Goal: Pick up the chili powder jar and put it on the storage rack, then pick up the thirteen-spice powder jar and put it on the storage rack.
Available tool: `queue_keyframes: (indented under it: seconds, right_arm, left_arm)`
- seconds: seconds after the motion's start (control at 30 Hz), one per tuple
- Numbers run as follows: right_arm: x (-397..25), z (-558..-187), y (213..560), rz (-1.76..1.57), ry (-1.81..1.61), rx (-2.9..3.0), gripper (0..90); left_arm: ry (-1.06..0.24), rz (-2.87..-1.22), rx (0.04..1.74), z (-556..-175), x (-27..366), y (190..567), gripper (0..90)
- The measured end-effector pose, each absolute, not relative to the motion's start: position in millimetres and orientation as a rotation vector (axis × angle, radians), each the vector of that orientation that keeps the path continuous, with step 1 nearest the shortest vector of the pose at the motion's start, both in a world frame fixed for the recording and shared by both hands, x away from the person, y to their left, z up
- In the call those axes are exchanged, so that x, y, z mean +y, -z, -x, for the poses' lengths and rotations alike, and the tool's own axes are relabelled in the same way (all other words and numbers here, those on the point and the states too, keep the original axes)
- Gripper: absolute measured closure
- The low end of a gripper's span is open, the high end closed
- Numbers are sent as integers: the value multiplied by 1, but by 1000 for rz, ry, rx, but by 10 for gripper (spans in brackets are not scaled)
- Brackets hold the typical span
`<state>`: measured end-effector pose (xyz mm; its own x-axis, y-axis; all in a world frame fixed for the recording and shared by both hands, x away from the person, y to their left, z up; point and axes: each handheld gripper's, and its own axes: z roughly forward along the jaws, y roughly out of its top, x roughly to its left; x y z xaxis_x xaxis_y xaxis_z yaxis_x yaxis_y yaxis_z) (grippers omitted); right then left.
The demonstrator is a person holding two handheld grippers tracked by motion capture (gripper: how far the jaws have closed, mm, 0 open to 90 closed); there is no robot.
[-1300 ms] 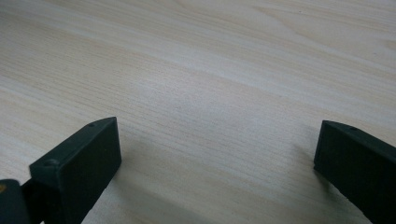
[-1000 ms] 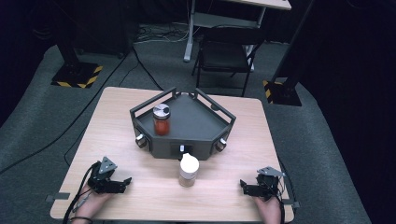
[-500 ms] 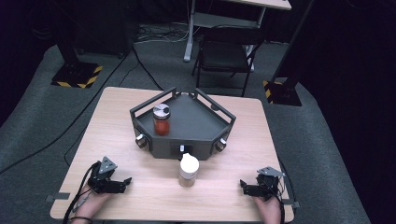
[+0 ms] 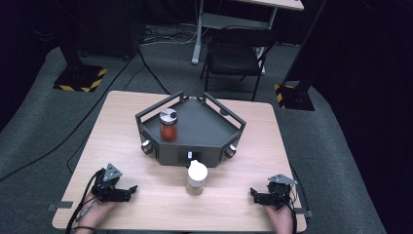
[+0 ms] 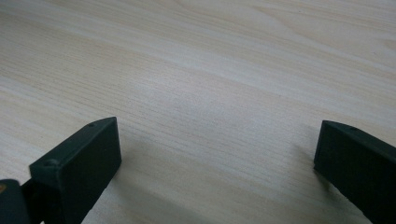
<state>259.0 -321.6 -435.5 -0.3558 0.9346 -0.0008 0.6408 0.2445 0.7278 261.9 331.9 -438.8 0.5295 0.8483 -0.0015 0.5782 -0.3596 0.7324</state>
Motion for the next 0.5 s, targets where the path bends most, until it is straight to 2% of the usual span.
queue_keyframes:
  seconds: [0.5]
  right_arm:
    - [-322,-258,436,-1437,-901,2082,9]
  left_arm:
    - [-500,-2077,1153,-262,332,439,74]
